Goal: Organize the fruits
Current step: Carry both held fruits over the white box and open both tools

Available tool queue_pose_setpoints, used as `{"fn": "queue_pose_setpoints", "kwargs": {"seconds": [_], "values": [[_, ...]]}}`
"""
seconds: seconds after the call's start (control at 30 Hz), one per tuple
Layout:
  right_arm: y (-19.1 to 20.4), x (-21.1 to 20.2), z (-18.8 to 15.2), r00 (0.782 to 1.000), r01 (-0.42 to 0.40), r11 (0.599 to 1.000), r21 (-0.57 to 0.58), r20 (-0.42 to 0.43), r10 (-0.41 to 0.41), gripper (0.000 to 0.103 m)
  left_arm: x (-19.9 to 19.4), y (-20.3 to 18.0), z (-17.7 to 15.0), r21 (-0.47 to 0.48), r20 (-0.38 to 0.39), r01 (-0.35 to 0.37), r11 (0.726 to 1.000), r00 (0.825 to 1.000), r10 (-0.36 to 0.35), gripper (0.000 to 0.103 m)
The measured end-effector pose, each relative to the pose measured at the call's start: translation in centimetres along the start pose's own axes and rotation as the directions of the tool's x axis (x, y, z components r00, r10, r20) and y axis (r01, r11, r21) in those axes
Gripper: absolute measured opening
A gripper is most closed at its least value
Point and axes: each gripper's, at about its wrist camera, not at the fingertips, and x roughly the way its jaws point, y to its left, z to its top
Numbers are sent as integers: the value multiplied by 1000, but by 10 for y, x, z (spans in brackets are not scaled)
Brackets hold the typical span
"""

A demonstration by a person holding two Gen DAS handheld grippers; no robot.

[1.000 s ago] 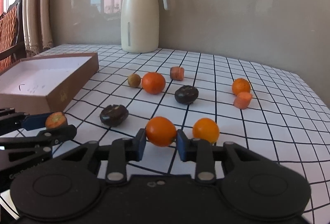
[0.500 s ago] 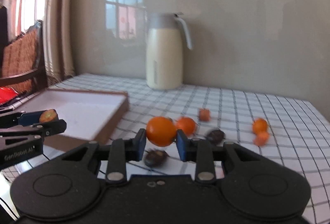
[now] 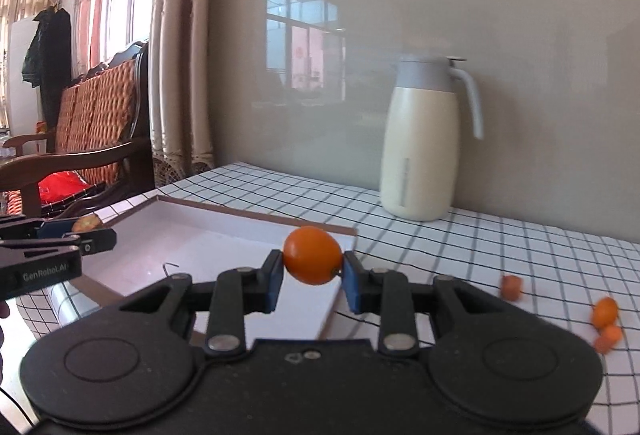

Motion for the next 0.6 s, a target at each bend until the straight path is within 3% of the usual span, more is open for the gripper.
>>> {"fn": "queue_pose_setpoints", "kwargs": {"seconds": [0.4, 0.6], "values": [[13, 40, 1, 998, -31, 999, -9, -48, 31, 23, 41, 47, -8, -66, -65, -106, 992, 993, 102, 36], [14, 56, 1, 996, -42, 999, -6, -78, 41, 23, 51, 50, -10, -56, -86, -109, 992, 991, 104, 36]]}}
